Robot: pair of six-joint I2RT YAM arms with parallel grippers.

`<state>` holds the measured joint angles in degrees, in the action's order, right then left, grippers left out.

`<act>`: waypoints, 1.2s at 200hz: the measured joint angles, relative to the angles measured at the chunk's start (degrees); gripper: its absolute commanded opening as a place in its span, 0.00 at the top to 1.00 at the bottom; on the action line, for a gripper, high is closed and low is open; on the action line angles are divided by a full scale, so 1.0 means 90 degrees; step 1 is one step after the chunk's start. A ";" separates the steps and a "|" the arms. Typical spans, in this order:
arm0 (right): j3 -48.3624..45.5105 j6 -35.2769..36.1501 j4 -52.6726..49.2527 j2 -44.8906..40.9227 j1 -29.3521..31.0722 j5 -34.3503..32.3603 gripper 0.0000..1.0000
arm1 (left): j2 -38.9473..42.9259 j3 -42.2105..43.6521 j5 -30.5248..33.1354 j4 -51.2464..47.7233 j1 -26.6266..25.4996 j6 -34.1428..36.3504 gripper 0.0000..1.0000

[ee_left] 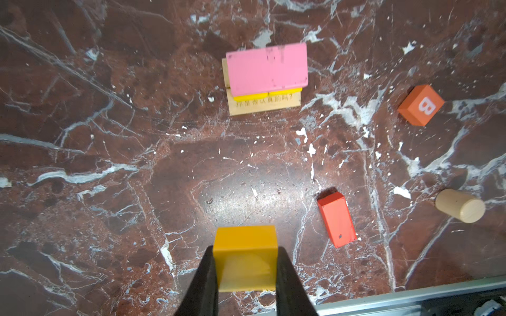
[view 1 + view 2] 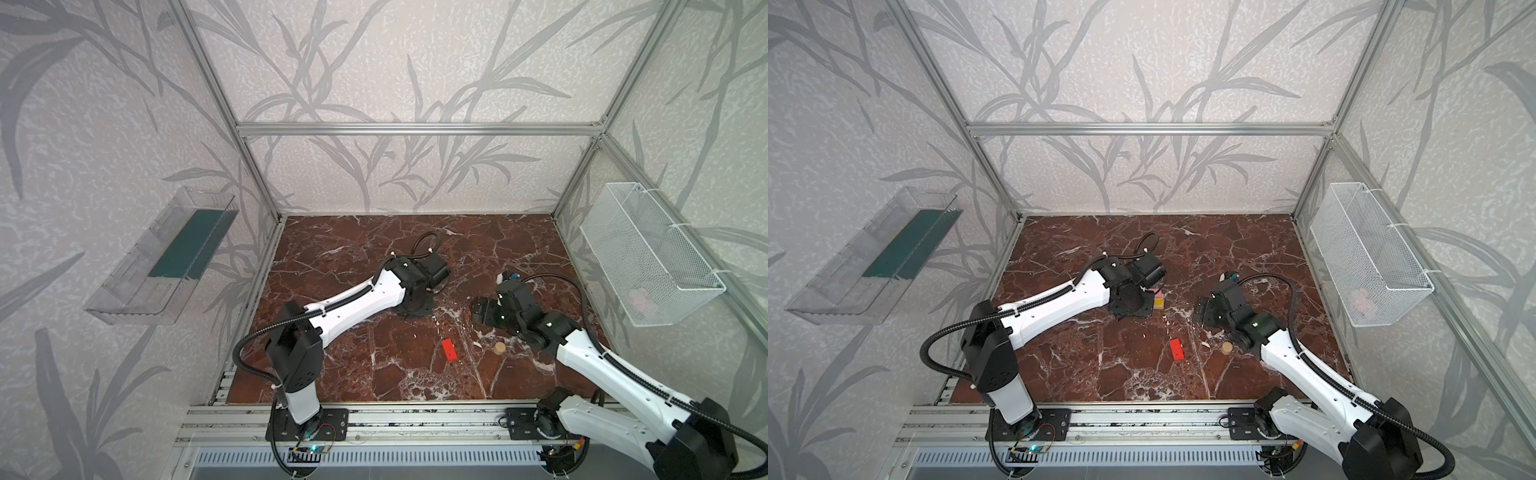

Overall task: Build the wood block tower
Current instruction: 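Lift the small yellow cube with the left gripper toward the pink bar, then lower the yellow cube onto the pink bar with the left gripper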

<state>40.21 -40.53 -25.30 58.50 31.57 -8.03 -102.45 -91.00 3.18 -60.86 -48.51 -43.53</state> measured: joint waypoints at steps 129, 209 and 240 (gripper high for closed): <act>-0.0209 -0.0012 0.0192 -0.0092 -0.0408 0.0287 0.04 | -0.1785 -0.2091 -0.0219 -0.0619 0.0619 0.0277 0.81; -0.0359 0.0002 0.0216 -0.0202 -0.0680 0.0403 0.04 | -0.2004 -0.2125 -0.0216 -0.0573 0.0741 0.0255 0.80; -0.0423 0.0010 0.0206 -0.0372 -0.0794 0.0418 0.04 | -0.2110 -0.2178 -0.0211 -0.0544 0.0763 0.0255 0.81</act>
<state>36.40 -40.45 -23.44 55.16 24.43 -4.27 -121.45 -110.61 1.28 -65.76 -41.65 -41.23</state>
